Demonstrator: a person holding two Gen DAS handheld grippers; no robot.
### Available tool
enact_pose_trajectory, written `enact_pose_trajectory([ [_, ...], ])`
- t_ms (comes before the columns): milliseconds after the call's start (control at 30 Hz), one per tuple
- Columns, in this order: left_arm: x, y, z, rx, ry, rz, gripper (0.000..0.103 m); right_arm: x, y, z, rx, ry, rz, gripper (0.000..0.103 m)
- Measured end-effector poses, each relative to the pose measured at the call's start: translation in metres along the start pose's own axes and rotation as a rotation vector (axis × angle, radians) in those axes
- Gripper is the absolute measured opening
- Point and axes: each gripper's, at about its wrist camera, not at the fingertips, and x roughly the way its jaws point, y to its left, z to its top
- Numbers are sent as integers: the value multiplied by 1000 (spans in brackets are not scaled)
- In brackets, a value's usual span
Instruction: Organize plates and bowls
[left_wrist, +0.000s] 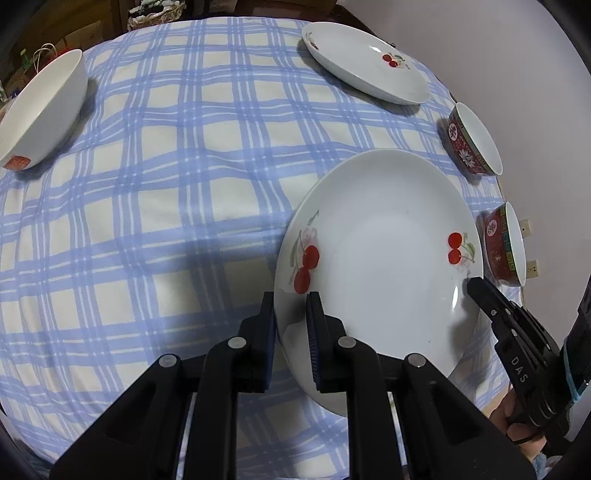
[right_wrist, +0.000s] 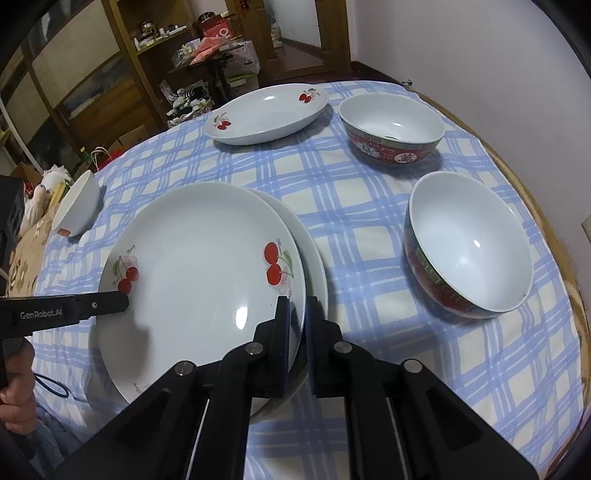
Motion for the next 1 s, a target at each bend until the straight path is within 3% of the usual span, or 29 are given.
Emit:
enact_pose_trajectory([
  [633, -25, -6, -16, 82, -77, 121, 20, -13, -9, -4, 47, -25, -22, 11],
  [833, -27, -6, -17, 89, -87, 153, 24, -25, -3, -2, 4, -75, -11, 12],
  [933, -32, -6, -17, 97, -102, 175, 35, -28, 0, -2, -2, -70, -6, 16],
  [1000, -37, -8, -17, 128, -125, 222, 53, -27, -1, -2, 1, -49, -9, 32],
])
